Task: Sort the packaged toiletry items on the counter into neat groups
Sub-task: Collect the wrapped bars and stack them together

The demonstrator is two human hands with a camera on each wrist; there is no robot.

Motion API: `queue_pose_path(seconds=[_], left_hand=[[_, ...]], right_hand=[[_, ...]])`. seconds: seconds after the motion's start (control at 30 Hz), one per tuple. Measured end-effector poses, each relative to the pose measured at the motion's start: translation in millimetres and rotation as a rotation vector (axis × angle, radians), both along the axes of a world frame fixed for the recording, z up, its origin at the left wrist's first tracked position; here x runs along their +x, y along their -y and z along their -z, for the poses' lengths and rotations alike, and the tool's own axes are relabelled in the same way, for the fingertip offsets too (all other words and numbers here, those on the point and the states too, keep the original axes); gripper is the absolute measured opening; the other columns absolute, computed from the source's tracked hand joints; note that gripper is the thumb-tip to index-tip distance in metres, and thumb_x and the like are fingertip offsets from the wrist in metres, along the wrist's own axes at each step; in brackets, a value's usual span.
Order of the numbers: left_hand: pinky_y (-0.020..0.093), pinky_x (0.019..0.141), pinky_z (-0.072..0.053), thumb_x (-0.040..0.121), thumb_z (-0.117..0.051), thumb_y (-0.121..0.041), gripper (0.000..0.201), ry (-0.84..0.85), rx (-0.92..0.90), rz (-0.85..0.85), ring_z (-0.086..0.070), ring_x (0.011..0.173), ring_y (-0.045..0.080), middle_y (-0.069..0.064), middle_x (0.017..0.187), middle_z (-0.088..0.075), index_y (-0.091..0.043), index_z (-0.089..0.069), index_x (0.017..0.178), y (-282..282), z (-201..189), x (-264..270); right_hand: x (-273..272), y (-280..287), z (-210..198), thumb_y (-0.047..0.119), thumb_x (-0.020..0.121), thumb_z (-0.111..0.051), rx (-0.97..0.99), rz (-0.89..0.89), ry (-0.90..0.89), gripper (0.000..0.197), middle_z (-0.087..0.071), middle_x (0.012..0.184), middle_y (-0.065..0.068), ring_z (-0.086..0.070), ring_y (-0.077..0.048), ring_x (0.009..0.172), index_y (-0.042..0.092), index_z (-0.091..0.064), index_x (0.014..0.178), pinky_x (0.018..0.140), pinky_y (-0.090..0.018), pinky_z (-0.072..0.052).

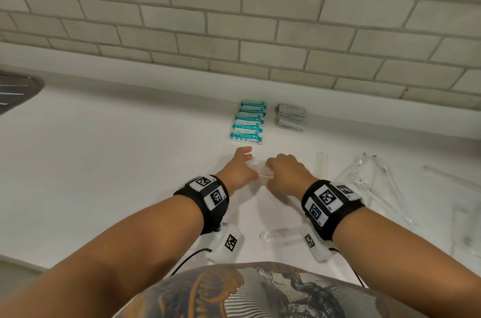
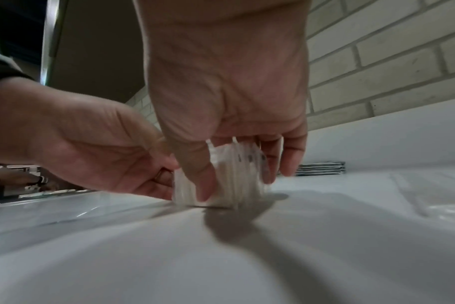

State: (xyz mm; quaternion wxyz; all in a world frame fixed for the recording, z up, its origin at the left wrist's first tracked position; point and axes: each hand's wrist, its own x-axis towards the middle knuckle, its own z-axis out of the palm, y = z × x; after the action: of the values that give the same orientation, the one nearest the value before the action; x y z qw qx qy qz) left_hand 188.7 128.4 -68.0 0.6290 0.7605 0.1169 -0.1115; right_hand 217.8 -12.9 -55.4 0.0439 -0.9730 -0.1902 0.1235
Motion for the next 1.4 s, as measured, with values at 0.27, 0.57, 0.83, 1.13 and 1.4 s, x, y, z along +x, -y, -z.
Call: queue_pose_path(seconds=[0.27, 0.57, 0.83, 1.13, 1.4], left_hand=[[0.031, 0.104, -0.041, 0.081, -0.052, 0.017, 0.085, 0.04, 0.036, 0.135, -0.038, 0.136, 0.025, 0.01, 0.153, -0.027, -0.025, -0.019, 0.148, 11, 11, 4], [0.023, 0.089, -0.044, 0.088, -0.062, -0.004, 0.071, 0.158, 0.403, 0.339, -0.056, 0.104, 0.021, 0.017, 0.131, -0.051, -0.014, -0.022, 0.145, 4, 19, 8], [0.029, 0.074, -0.046, 0.088, -0.059, -0.011, 0.064, 0.134, 0.733, 0.476, -0.056, 0.083, 0.021, 0.01, 0.106, -0.061, -0.023, -0.023, 0.14, 3, -18, 36], [0.045, 0.088, -0.052, 0.084, -0.07, -0.028, 0.023, 0.061, 0.245, 0.117, -0.061, 0.084, 0.024, 0.007, 0.09, -0.063, -0.016, -0.061, 0.101, 45, -32, 103], [0.032, 0.075, -0.058, 0.09, -0.06, -0.025, 0.02, -0.148, 0.244, 0.079, -0.061, 0.067, 0.019, 0.006, 0.075, -0.061, -0.008, -0.058, 0.08, 64, -6, 149]], right_hand=[[3, 12, 4, 0.025, 0.086, -0.067, 0.17, -0.024, -0.142, 0.051, -0.045, 0.122, -0.01, -0.057, -0.024, 0.093, 0.016, -0.044, 0.13, 0.078, -0.029, -0.044], [5, 9, 7, 0.018, 0.093, -0.057, 0.149, -0.077, -0.12, 0.04, -0.043, 0.121, -0.011, -0.052, -0.022, 0.084, 0.01, -0.043, 0.13, 0.076, -0.033, -0.045], [15, 16, -18, 0.025, 0.089, -0.055, 0.207, -0.048, -0.134, 0.026, -0.06, 0.108, -0.005, -0.059, -0.022, 0.092, 0.015, -0.054, 0.113, 0.079, -0.035, -0.049], [69, 47, -29, 0.009, 0.095, -0.051, 0.979, 0.487, -0.252, 0.012, -0.065, 0.09, -0.014, -0.06, -0.022, 0.068, 0.008, -0.062, 0.097, 0.066, -0.037, -0.05], [111, 49, 8, 0.029, 0.096, -0.054, 1.036, 0.786, -0.483, 0.026, -0.065, 0.084, -0.014, -0.057, -0.019, 0.061, 0.004, -0.062, 0.096, 0.055, -0.028, -0.049]])
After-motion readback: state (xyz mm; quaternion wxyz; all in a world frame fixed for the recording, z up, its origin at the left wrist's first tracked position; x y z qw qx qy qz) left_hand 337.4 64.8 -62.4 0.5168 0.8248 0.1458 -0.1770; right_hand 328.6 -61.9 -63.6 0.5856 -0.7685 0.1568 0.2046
